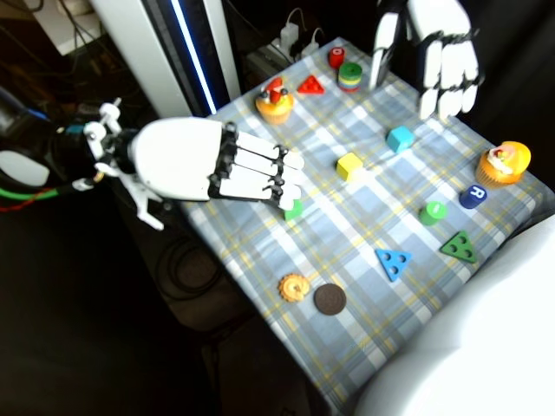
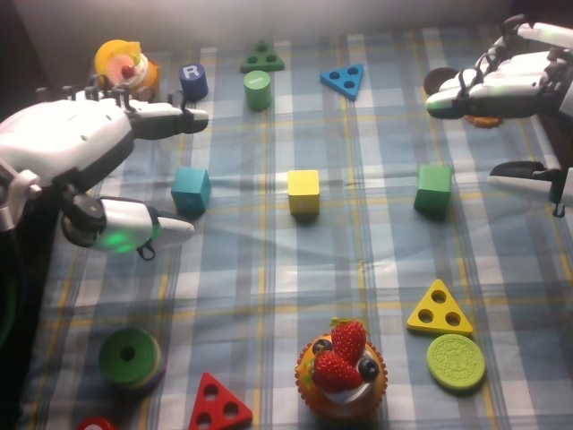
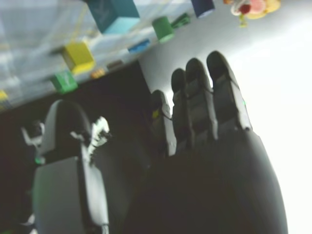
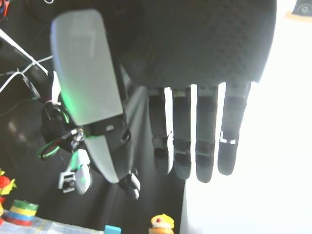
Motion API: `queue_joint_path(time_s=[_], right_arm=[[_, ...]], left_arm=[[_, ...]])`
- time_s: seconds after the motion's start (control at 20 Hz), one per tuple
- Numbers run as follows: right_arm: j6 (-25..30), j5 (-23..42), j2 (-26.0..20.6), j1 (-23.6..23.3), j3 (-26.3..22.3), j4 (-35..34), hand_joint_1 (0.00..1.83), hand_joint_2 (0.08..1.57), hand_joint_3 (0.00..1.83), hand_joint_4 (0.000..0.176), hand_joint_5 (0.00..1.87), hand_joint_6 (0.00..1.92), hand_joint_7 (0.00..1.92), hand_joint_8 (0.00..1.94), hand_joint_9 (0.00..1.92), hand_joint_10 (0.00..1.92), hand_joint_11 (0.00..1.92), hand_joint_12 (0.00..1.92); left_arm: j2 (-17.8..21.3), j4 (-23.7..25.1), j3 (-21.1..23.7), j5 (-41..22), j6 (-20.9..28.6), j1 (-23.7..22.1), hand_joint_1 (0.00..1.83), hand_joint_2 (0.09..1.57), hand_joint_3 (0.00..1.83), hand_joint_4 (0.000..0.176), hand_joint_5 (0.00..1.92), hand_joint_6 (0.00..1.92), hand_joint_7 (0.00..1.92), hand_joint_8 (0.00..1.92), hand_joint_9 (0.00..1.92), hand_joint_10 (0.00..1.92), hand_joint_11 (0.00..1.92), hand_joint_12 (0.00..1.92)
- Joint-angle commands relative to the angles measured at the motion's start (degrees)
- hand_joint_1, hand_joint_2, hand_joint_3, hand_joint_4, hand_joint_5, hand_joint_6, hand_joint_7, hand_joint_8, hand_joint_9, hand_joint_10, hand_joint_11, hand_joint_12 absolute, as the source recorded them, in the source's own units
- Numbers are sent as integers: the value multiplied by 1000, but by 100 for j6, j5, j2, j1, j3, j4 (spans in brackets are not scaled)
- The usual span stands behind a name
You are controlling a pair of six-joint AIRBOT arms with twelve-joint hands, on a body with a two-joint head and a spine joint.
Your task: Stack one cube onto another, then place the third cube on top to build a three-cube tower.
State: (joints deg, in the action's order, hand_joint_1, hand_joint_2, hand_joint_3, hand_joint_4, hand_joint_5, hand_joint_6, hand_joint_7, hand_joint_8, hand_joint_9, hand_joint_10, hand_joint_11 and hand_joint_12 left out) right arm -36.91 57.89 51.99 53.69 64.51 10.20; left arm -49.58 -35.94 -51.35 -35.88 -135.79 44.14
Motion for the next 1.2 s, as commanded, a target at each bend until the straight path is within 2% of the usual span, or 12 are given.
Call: queue_joint_path(time_s=[0.0,0.3,0.35,0.45,0.7,0.9,0.95,1.05,1.1,1.15], right_arm=[[43,683,-9,-89,-1,-109,853,1251,0,0,504,3,553,4,518,5,95,903],[50,676,-9,-88,2,-102,872,1256,1,0,500,1,561,3,527,4,112,918],[50,675,-9,-88,2,-102,878,1256,0,0,502,2,562,3,525,3,106,920],[51,669,-9,-88,3,-95,885,1259,0,0,507,0,565,0,527,1,80,984],[72,643,-8,-84,5,-81,861,1272,3,0,506,0,571,2,525,0,72,980],[91,640,-7,-74,12,-69,858,1275,3,0,515,4,574,2,528,2,76,978],[92,639,-5,-74,15,-62,861,1274,1,0,521,4,582,3,538,4,89,969],[92,631,-1,-74,18,-42,870,1273,0,0,523,4,585,4,543,6,99,970],[95,625,-1,-74,19,-35,881,1272,0,0,523,3,589,5,552,9,106,973],[97,620,2,-74,19,-31,881,1272,0,0,523,3,592,5,560,11,115,976]], left_arm=[[-47,52,-60,-465,-166,-107,849,964,0,176,385,9,337,2,284,2,150,192],[-475,-559,-523,63,-1152,-436,849,971,1,176,538,10,444,8,347,7,187,159],[-542,-635,-593,129,-1224,-480,841,974,1,176,609,9,472,5,370,5,194,157],[-643,-794,-719,206,-1366,-548,846,983,1,165,702,12,498,3,389,4,190,155],[-877,-1210,-1006,371,-1884,-679,836,992,0,164,781,21,456,3,316,3,94,120],[-1020,-1419,-1185,443,-2021,-688,823,1004,3,174,775,10,435,4,297,6,82,120],[-1049,-1480,-1217,455,-2108,-688,829,1028,11,159,758,2,431,3,294,3,65,116],[-1074,-1536,-1259,483,-2135,-688,824,1037,13,158,756,2,428,2,293,2,60,115],[-1078,-1549,-1269,488,-2135,-687,866,1020,3,141,789,12,457,11,329,14,94,131],[-1078,-1555,-1273,491,-2135,-686,880,1015,1,151,794,11,457,8,334,13,111,141]])
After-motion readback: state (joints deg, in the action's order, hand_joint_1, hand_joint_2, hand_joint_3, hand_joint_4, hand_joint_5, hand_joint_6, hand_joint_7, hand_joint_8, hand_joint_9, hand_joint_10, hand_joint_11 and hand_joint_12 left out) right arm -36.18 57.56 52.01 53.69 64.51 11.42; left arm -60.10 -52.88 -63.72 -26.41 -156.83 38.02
